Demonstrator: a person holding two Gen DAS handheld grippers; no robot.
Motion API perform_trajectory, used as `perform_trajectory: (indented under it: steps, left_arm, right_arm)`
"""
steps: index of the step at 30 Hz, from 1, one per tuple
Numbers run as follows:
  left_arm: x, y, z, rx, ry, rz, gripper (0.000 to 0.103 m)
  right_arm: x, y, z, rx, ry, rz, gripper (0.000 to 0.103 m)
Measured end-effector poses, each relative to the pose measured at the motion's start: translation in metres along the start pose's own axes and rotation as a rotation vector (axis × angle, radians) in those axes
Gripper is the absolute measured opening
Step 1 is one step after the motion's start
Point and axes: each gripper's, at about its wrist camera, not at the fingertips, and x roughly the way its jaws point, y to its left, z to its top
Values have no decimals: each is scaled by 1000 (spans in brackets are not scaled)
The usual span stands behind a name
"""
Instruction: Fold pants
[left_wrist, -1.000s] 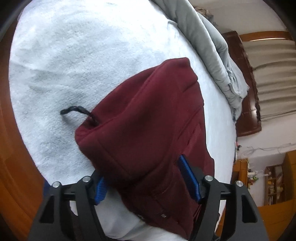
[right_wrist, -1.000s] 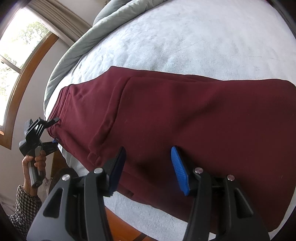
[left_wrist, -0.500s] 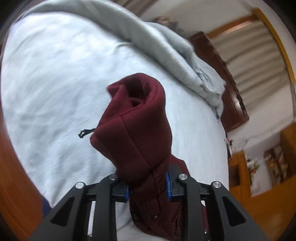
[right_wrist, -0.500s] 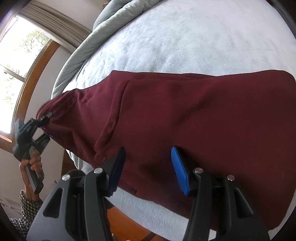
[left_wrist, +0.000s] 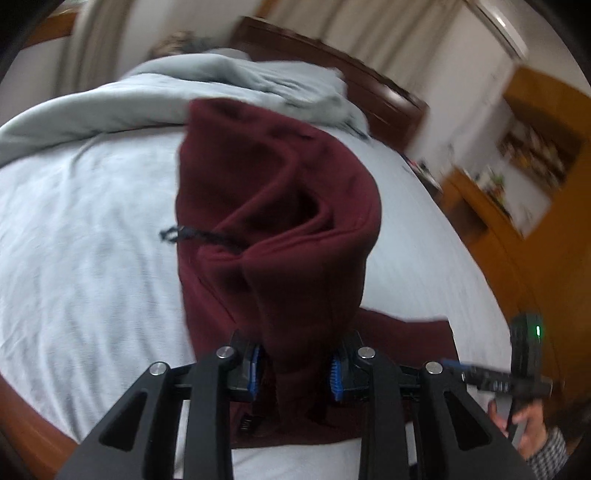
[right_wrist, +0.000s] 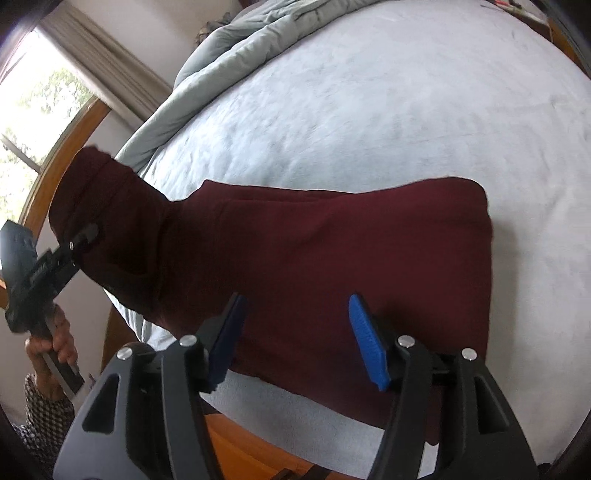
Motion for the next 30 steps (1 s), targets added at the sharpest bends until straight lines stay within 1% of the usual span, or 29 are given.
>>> perform_trajectory:
  steps: [2,5,9,12,13,15,16,17,18,20,21,22,24,25,27,28,29,30]
  left_arm:
    - [9,-21,-7,74,41,-12,28]
    - [29,-45,-20,153,111,-14,29]
    - [53,-60,-33,179,180,-20,31]
    - [71,-66,-46,202,243,-9,34]
    - [74,-69,-47,209,247,-7,38]
    - [77,-72,-46,212,260,-18,52]
    - [76,-77,-46,213,273,-44,70]
    - [75,-81,-46,208,285,-85,81]
    - [74,-87,-46,207,305,-125,82]
    - [69,-87,-41,196,311,-185,83]
    - [66,-85,-40,179,312,-202,83]
    - [58,-76,-34,130,301,-220,83]
    - [45,-53,-24,42,264,-201,83]
    - [39,-39,-19,6,247,-174,83]
    - [32,-17,-12,-45,212,-113,83]
    - [31,-5,-8,-62,208,-41,83]
    - [34,2,-7,-63,223,16,83]
    - [38,8,-7,-53,245,71,82]
  right_arm:
    - [0,-6,0,16,-4,2,59]
    - [1,-11,0,26,-6,4,59]
    - [3,-16,-3,39,1,5,59]
    - [8,-21,-4,53,12,9,59]
    - [9,-23,-4,56,13,11,59]
    - [11,-25,-4,61,15,18,60]
    - [11,-26,-3,64,16,21,60]
    - [11,-27,-4,66,17,26,60]
    - [12,-27,-4,67,17,30,61]
    - [10,-28,-4,73,19,39,62]
    - [9,-27,-5,78,19,43,63]
    - [8,-27,-4,84,20,51,63]
    - [5,-26,-3,93,20,67,65]
    - [3,-24,-2,92,19,79,66]
    - [0,-14,3,80,19,111,71]
    - [-2,-8,5,73,16,124,75]
    - [-3,-1,8,70,15,143,76]
    - [-3,4,10,71,18,160,80]
